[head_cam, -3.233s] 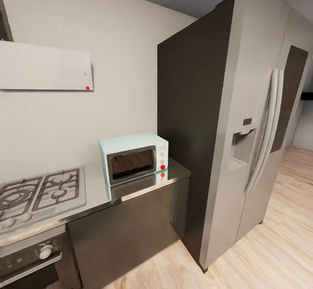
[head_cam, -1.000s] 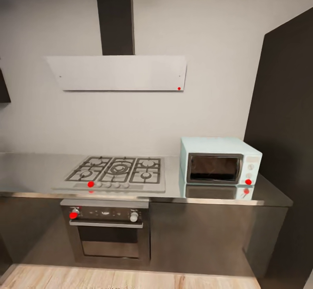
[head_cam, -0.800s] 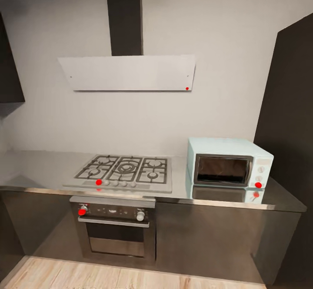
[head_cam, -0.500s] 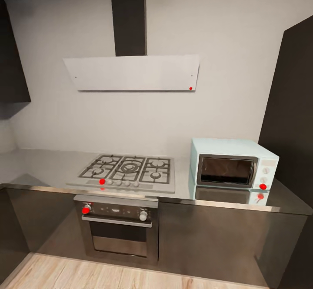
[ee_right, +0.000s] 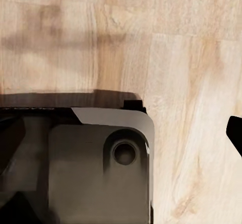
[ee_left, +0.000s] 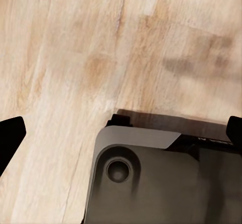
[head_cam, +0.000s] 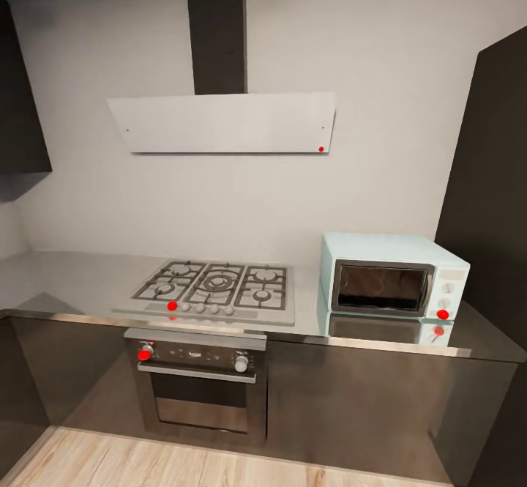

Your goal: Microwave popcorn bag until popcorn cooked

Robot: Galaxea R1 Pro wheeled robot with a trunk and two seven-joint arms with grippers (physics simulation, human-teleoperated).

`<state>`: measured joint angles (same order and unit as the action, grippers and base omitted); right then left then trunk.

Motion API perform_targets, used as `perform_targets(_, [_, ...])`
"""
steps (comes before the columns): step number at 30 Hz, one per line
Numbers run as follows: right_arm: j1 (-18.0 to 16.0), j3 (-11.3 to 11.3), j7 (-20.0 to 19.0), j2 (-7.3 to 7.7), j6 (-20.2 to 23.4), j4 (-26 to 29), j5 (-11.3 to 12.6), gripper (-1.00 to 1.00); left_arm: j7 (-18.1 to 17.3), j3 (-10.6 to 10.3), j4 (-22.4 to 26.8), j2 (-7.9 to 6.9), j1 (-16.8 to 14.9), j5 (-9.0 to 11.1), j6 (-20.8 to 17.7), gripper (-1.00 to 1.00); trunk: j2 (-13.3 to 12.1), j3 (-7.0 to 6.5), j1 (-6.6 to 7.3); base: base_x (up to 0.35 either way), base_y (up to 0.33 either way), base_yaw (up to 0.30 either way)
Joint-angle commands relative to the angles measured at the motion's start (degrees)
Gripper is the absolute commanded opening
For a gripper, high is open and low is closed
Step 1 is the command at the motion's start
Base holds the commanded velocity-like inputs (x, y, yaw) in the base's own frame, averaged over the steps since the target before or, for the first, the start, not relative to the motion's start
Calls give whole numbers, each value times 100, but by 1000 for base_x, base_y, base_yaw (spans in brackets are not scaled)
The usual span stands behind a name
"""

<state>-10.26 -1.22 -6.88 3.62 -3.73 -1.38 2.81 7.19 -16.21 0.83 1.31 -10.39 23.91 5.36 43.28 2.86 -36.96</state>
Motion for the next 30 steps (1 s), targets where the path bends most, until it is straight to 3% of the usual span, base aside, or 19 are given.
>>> perform_targets(1, [-9, -3, -24, -31, -30, -13, 39, 100, 19, -49, -3, 3, -6, 38, 18, 100, 8, 10, -1, 0, 0, 0])
perform_targets(21, [-10, -37, -77, -56, 34, -1, 7, 100, 19, -52, -3, 1, -4, 26, 18, 100, 8, 10, -1, 0, 0, 0])
perform_targets(24, [-11, -45, -114, 14, 60, 93, -8, 100, 15, -55, -3, 1, -5, 27, 12, 100, 8, 10, -1, 0, 0, 0])
perform_targets(27, [-11, -38, -84, 50, 155, 1091, 15, 100, 8, -42, -19, 35, -7, 51, 5, 100, 8, 10, -1, 0, 0, 0])
perform_targets(29, [-8, -8, -73, 62, 584, 2218, 35, 100, 4, -20, -17, 54, -7, 65, 2, 100, 8, 10, -1, 0, 0, 0])
perform_targets(30, [-9, 6, -70, 65, 1015, 2885, 42, 100, 0, -13, -15, 61, -6, 70, 1, 100, 8, 10, -1, 0, 0, 0])
